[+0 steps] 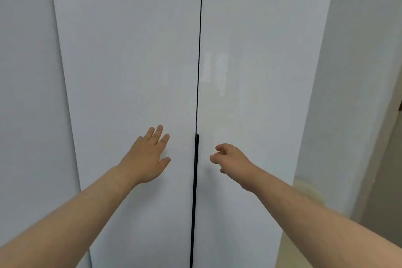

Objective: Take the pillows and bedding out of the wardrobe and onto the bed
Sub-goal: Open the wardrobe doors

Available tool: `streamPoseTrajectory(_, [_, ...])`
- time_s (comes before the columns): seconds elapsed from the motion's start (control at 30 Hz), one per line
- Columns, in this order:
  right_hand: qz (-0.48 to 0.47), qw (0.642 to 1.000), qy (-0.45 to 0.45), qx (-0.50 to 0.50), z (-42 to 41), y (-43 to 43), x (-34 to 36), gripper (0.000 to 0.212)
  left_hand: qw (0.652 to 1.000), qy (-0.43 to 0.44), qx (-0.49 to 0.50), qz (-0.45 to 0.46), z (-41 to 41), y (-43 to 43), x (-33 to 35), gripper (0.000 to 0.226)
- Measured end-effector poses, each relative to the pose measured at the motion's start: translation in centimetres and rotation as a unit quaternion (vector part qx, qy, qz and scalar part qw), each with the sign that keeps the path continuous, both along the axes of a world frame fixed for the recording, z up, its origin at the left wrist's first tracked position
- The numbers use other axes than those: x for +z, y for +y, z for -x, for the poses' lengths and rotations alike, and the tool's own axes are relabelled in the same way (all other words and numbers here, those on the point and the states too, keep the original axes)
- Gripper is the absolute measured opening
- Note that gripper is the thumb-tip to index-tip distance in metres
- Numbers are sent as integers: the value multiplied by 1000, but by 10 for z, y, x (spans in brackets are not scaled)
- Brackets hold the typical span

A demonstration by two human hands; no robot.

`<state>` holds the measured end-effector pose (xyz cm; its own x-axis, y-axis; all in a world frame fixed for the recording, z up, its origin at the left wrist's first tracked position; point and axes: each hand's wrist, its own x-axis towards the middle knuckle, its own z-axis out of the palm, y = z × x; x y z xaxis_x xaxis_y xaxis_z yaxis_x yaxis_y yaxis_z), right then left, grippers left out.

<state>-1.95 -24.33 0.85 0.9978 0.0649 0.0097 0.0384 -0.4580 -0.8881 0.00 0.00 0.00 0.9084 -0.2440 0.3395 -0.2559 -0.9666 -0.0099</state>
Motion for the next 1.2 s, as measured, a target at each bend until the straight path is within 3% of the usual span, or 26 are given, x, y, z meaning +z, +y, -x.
streamPoseTrajectory(0.17, [-11,1000,-6,-22,-60,42,-1,58,996,-70,-10,-46,-71,12,-7,69])
streamPoseTrajectory(0.3, [-22,999,5,-30,-84,58,-13,31,991,-115,-18,-61,-95,22,-29,73])
streamPoseTrajectory(0.4, [-53,998,-3,-35,-96,63,-16,27,987,-150,-28,-53,-102,25,-35,73])
streamPoseTrajectory(0.6, [-88,995,9,-48,-93,60,-19,25,995,-91,-37,-15,-100,26,-31,69])
streamPoseTrajectory(0.7, [-79,996,9,-34,-75,51,-18,23,994,-27,-53,87,-85,16,-18,65])
streamPoseTrajectory(0.83, [-67,998,3,7,-41,31,-15,12,930,88,-157,320,-50,-15,12,58])
streamPoseTrajectory(0.93, [-59,998,7,34,-12,12,-17,16,865,108,-218,440,-21,-48,39,51])
streamPoseTrajectory(1.03, [-56,997,-3,51,24,-11,-16,16,808,115,-272,510,13,-89,65,44])
streamPoseTrajectory(1.13, [-56,997,-5,49,57,-33,-13,29,762,113,-284,571,47,-119,80,29])
streamPoseTrajectory(1.2, [-67,997,-8,48,75,-49,-13,32,742,109,-282,599,69,-134,82,35])
